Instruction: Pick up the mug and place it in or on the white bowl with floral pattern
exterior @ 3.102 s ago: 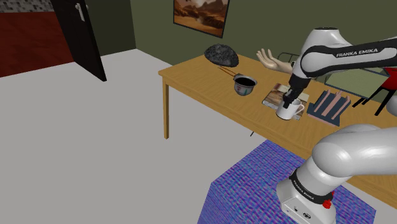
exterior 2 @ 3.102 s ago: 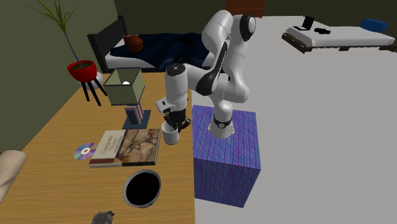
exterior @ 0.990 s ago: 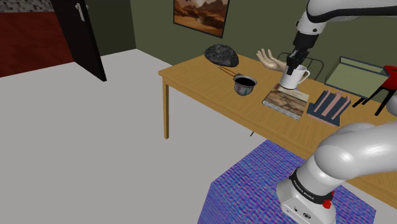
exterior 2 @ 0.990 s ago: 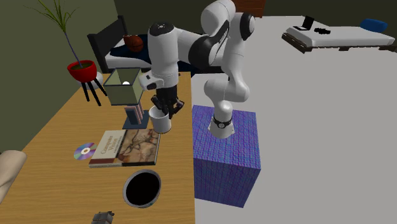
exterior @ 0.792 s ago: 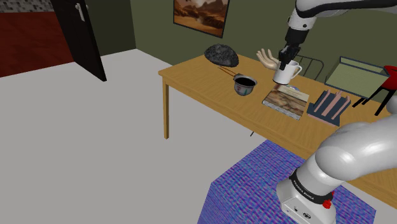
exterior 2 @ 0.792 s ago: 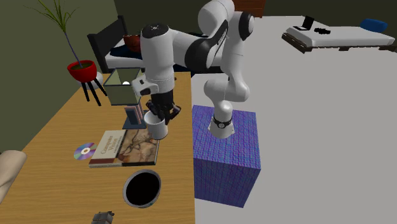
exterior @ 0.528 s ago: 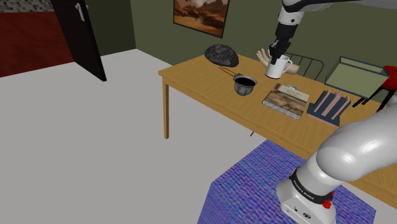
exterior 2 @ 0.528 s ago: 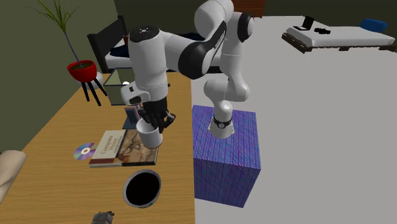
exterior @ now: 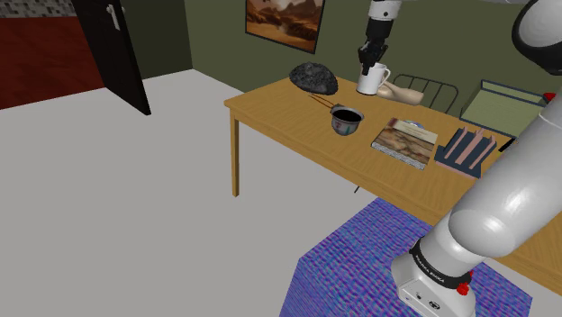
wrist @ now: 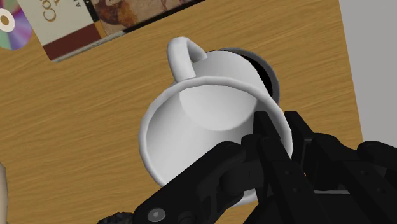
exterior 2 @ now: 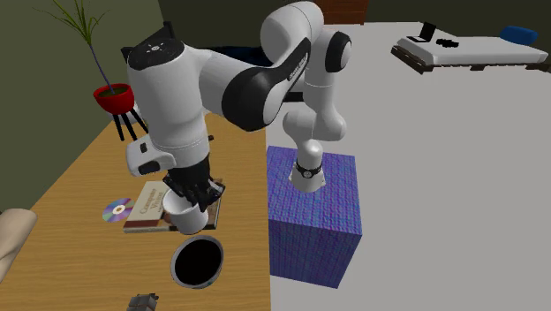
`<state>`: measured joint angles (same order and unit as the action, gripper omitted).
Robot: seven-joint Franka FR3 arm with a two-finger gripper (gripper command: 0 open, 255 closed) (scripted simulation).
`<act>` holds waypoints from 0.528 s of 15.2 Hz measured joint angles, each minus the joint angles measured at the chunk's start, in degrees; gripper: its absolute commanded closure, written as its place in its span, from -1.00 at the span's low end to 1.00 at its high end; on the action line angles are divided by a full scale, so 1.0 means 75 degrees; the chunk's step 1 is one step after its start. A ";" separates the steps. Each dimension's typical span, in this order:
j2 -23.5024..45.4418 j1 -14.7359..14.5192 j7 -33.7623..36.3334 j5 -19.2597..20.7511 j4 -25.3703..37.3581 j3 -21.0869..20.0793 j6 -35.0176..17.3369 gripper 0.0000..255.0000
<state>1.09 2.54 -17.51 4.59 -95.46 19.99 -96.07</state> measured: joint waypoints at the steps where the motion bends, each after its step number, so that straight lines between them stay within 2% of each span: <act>1: 0.0246 0.0022 -0.0051 -0.0087 0.0254 0.0017 0.0016 1.00; 4: 0.0473 0.0028 -0.0050 -0.0162 0.0254 0.0013 -0.0195 1.00; 8: 0.0450 0.0020 -0.0009 -0.0149 -0.0187 0.0007 -0.0612 1.00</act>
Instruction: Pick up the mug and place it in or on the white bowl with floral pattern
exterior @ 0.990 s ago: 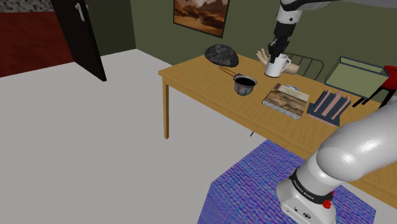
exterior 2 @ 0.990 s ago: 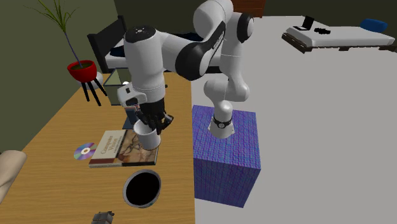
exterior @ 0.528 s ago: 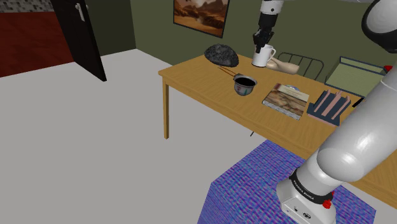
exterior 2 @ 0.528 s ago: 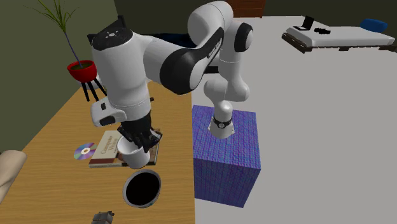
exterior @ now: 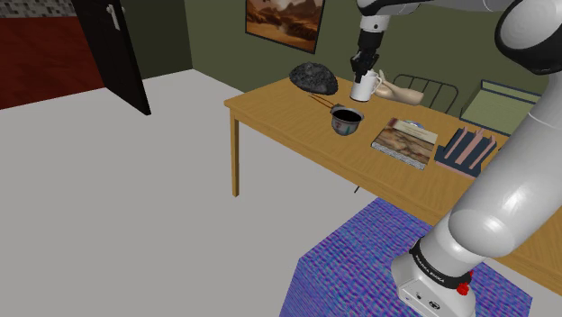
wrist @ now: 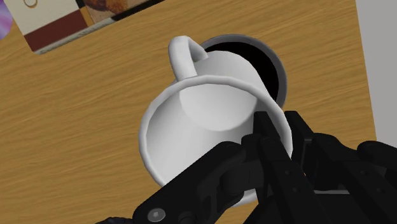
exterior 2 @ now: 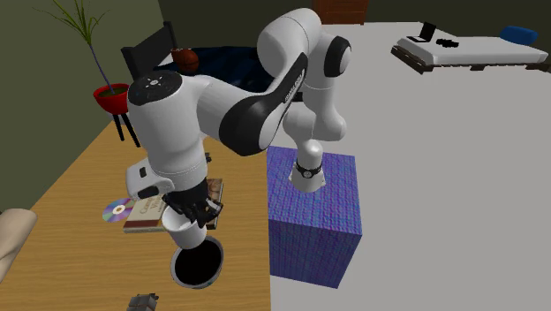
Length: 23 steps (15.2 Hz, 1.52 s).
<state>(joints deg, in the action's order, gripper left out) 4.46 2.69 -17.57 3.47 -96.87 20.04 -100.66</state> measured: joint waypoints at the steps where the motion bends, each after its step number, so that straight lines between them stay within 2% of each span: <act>1: 0.0027 0.0006 -0.0006 -0.0009 -0.0065 0.0004 -0.0092 1.00; 13: 0.0109 0.0002 0.0077 -0.0017 -0.1221 -0.0005 -0.1321 1.00; 20: 0.0152 0.0009 0.0069 -0.0030 -0.1277 -0.0002 -0.1423 1.00; 21: 0.0152 0.0009 0.0069 -0.0030 -0.1277 -0.0002 -0.1423 -1.00; 23: 0.0151 0.0009 0.0069 -0.0030 -0.1276 -0.0002 -0.1423 -1.00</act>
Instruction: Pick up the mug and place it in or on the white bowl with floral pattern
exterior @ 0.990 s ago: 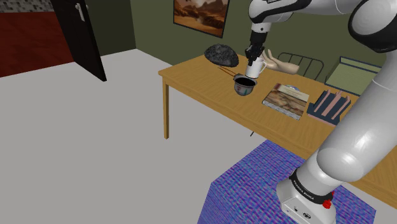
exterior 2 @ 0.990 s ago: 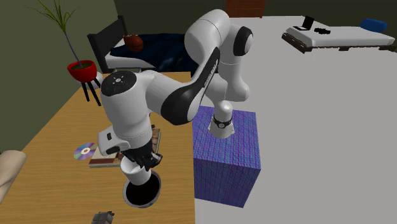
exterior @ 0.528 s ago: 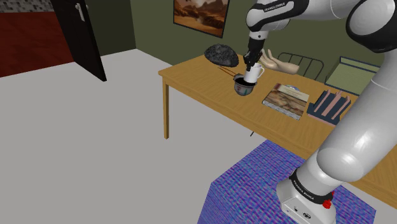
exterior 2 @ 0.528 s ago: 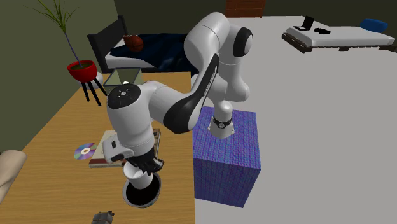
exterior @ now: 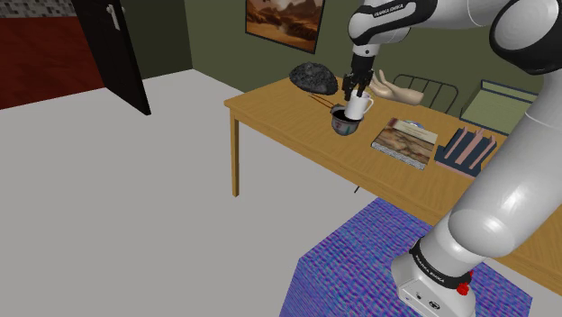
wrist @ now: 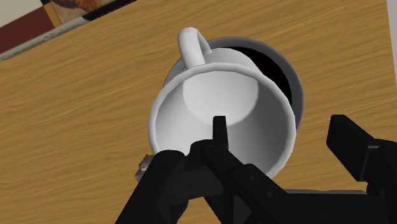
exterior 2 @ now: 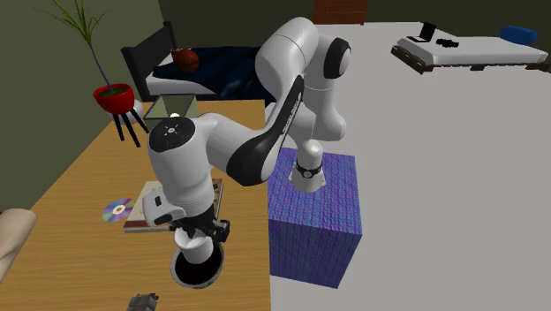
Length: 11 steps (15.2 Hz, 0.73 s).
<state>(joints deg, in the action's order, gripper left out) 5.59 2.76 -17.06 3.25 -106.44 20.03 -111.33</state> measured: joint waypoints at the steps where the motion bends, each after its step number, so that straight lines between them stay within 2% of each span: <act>1: 0.0000 0.0000 0.0000 0.0000 0.0000 0.0000 0.0000 -1.00; 4: 0.0000 0.0000 0.0000 0.0000 0.0000 0.0000 0.0000 -1.00; 8: -0.0097 -0.0050 0.0048 0.0025 0.0621 -0.0034 0.0707 -1.00; 11: -0.0119 -0.0042 0.0021 0.0026 0.0805 -0.0026 0.0915 -1.00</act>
<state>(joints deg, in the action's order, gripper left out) 4.70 2.45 -16.90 3.44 -100.40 19.83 -104.47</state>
